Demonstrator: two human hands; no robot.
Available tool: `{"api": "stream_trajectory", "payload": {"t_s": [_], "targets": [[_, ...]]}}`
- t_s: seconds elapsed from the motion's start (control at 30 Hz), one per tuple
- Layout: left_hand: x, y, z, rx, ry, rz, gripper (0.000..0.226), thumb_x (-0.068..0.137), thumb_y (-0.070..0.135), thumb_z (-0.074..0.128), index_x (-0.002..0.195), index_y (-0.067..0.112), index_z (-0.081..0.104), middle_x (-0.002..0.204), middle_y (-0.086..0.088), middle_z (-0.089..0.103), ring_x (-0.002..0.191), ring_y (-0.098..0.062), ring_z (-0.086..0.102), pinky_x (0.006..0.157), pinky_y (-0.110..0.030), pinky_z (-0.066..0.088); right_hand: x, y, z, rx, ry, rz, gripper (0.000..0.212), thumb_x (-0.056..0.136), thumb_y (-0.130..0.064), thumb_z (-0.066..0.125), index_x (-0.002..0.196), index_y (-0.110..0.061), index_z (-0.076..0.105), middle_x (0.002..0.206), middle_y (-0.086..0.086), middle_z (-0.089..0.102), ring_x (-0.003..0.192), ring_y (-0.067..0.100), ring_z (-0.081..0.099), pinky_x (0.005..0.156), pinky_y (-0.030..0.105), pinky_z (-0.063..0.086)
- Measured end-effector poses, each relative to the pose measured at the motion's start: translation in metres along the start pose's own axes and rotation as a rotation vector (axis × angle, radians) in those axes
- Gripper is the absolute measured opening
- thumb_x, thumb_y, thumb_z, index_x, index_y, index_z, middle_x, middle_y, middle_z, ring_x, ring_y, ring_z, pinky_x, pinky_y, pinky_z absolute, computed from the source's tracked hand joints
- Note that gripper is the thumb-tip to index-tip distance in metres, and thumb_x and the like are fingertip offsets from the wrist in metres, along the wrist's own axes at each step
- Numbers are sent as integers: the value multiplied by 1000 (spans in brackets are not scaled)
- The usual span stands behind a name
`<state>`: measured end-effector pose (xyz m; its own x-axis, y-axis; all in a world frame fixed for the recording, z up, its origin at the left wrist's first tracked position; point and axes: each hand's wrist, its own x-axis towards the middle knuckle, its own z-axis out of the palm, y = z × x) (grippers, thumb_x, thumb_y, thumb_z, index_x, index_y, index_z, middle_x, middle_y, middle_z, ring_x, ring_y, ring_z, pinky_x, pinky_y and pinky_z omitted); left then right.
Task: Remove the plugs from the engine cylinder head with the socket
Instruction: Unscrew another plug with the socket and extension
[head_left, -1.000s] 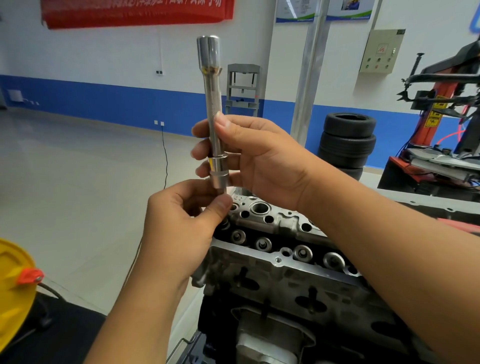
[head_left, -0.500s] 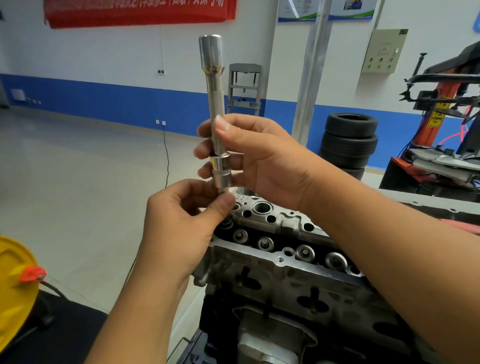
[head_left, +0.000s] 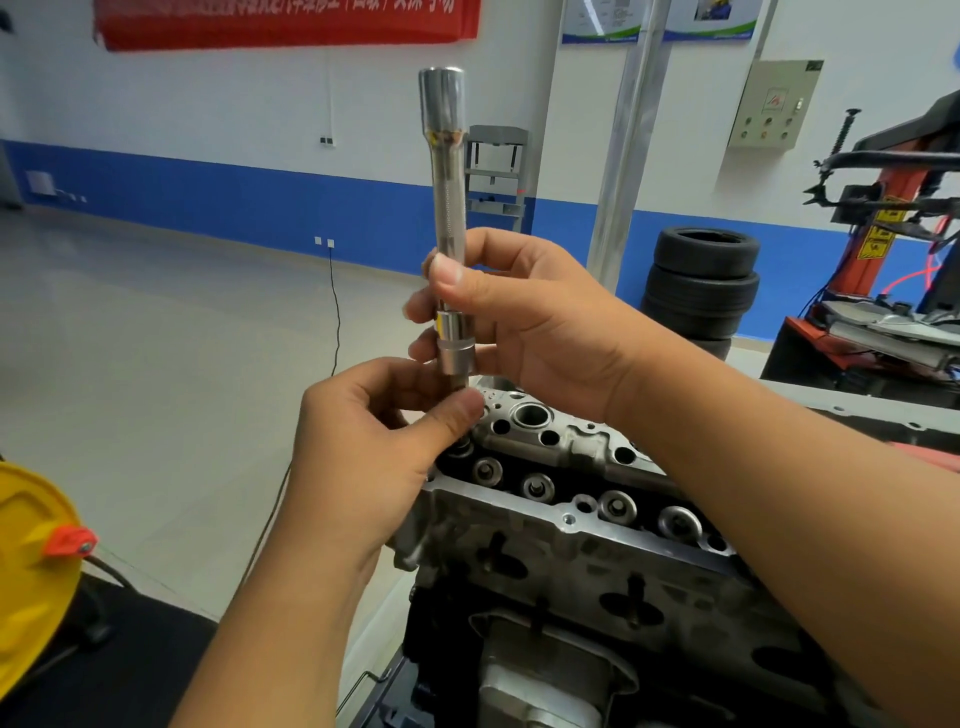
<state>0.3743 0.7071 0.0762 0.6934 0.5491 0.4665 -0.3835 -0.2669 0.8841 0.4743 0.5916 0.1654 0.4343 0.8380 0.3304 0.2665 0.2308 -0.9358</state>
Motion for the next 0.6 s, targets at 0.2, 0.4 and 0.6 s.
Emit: {"api": "stream_trajectory", "payload": {"t_s": [0.2,0.4,0.6], "targets": [[0,1,-2,-7,-171,-44,27,104,28,60,100,47,78,96,12,81,101,-6,74,96,-40,52,-1,1,-2,-18,6,-18,8,101,-21,62,99,-13,61,98,9,76,89,29,73,81,43,57],[1,-2,-1,32,-38,1,12,81,36,81,93,34,78,87,12,79,88,-11,74,83,-38,56,-1,0,0,-24,-10,24,14,96,-21,67,105,-11,68,97,7,74,88,30,72,80,39,60],[0,1,-4,1,-206,-52,23,105,38,56,105,41,79,101,11,80,106,-10,73,104,-49,50,-1,1,-1,-26,39,21,11,93,-21,69,102,-16,65,91,9,76,83,31,74,86,51,49]]}}
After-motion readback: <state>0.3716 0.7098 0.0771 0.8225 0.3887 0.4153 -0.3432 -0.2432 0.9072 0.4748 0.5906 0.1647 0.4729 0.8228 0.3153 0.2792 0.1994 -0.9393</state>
